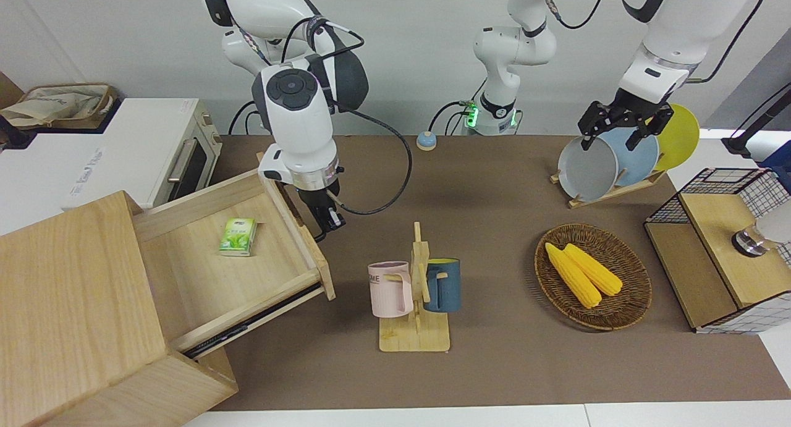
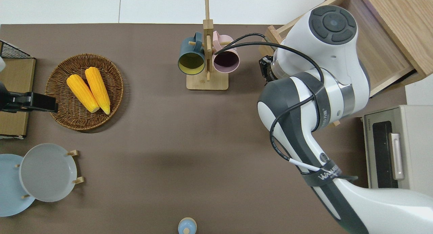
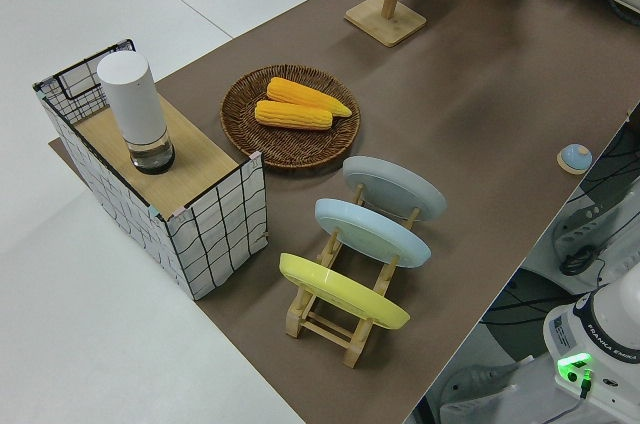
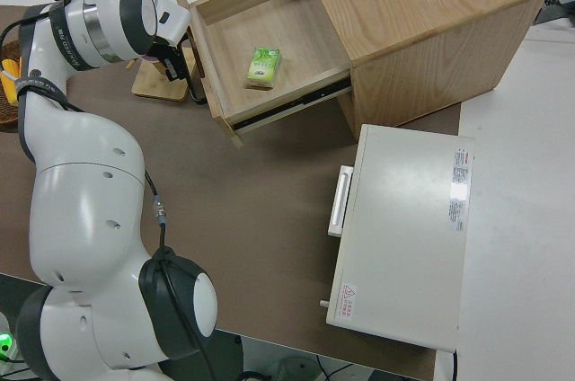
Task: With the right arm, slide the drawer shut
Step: 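Push the wooden drawer away from the robot with the right gripper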
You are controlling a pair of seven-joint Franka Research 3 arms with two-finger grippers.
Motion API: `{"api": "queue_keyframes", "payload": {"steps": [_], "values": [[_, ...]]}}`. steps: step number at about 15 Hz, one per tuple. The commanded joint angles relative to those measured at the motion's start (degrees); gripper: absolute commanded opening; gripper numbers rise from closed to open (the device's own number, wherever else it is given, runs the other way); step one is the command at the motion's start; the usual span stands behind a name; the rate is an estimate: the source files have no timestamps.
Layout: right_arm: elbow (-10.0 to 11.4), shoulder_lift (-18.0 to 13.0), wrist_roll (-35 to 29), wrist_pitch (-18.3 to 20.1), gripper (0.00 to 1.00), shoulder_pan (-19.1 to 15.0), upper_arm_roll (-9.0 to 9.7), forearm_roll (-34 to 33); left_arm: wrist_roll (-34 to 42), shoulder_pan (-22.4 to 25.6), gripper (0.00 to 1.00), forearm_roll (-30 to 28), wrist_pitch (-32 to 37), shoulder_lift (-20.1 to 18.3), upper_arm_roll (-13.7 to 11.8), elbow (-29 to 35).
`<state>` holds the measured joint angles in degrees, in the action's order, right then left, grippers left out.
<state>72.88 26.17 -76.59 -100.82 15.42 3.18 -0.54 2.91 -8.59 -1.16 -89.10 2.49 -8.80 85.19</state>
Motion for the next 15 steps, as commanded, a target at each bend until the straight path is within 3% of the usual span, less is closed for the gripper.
{"api": "queue_keyframes", "payload": {"steps": [1,15], "values": [[-0.4,1.2,0.5,-2.5,0.000,-2.9,0.24,-0.2,0.4,-1.0,1.00,0.7,0.0,0.8,-1.0,-1.2],[-0.5,3.1,12.4,-6.8,0.000,-12.4,0.07,-0.5,0.4,-1.0,1.00,0.7,0.0,0.8,-1.0,-1.2]]}}
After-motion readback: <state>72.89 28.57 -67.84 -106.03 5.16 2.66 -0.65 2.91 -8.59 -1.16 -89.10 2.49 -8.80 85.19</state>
